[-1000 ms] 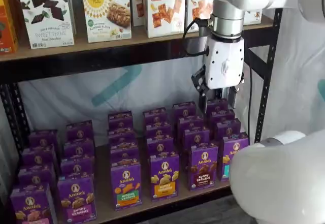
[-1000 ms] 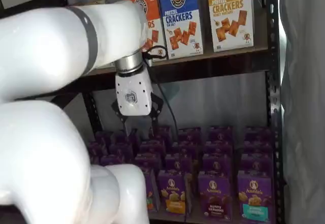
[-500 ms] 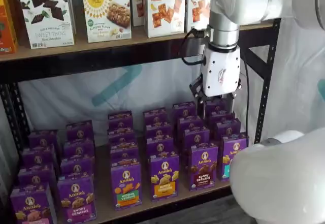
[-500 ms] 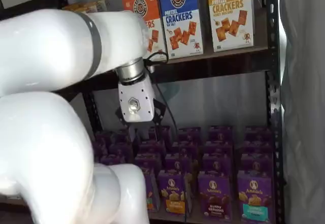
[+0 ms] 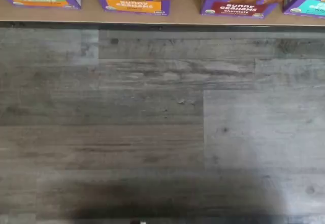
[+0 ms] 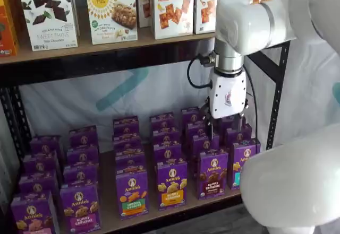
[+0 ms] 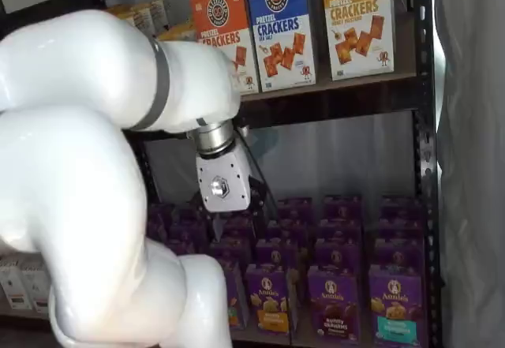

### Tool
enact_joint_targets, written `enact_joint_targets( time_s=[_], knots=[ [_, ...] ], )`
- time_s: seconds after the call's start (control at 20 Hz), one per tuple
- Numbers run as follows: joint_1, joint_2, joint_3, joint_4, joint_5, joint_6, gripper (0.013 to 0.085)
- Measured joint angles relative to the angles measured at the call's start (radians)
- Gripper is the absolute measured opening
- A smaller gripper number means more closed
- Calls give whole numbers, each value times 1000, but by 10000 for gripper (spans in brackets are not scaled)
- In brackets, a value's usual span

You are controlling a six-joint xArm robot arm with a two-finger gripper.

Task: Pick up the purple box with a brown patch in the center, on the bottom shelf, the fifth box from the left

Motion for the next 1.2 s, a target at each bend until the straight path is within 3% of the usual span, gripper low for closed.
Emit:
enact_joint_targets(
  time_s=[0.25,0.75,1.2],
  knots=[
    [-24,67,48,-19,-143,-8,850],
    [-99,281,81,4,-413,-89,850],
    [-150,541,34,85,-625,-210,850]
  ],
)
